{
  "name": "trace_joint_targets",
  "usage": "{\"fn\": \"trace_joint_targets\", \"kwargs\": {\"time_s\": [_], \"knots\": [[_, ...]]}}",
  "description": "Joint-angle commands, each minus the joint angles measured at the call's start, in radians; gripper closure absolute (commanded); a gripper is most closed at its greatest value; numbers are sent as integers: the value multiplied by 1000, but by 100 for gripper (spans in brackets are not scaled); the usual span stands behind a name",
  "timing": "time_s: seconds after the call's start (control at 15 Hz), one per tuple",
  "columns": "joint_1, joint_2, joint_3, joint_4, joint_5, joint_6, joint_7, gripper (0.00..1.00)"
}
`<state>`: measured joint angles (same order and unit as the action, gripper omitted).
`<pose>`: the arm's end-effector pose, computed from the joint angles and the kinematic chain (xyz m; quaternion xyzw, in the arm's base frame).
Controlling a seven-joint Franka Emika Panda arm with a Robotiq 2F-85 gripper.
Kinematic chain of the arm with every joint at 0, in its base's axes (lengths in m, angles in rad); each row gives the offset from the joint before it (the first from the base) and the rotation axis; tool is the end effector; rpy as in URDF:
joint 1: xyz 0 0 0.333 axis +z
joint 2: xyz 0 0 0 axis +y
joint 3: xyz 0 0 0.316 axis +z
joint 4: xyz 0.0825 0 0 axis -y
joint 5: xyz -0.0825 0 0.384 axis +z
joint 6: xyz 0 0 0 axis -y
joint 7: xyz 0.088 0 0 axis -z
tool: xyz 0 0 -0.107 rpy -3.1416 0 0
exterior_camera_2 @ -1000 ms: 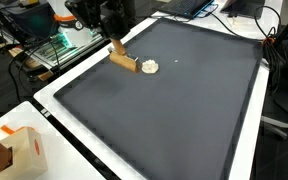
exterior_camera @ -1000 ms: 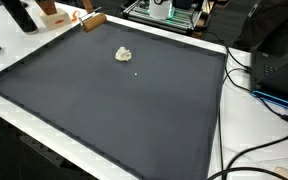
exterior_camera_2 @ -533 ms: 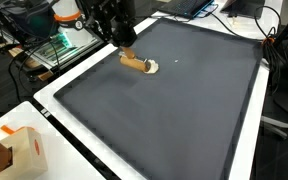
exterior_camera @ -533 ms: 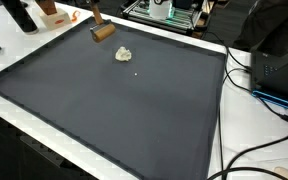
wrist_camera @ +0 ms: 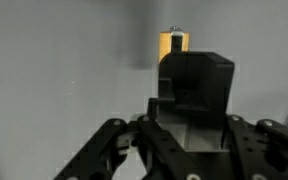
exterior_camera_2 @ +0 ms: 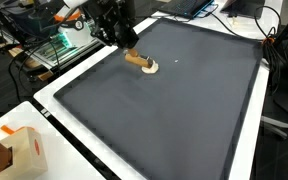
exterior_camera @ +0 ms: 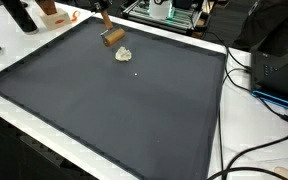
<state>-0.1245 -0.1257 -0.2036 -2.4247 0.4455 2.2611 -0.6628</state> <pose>0.4481 -0.1403 0.3536 -0.9832 -0.0210 -0.0664 0.1685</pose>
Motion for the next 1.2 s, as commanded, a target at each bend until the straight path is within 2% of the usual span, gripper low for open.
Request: {"fn": "trace_joint_targets", "kwargs": {"time_s": [0.0, 0.4, 1.13], "knots": [[3, -9, -6, -25, 61, 6, 24, 76], [-3, 3, -4, -30, 78, -5, 130, 76], [-12, 2, 11, -15, -16, -16, 421, 76]]}}
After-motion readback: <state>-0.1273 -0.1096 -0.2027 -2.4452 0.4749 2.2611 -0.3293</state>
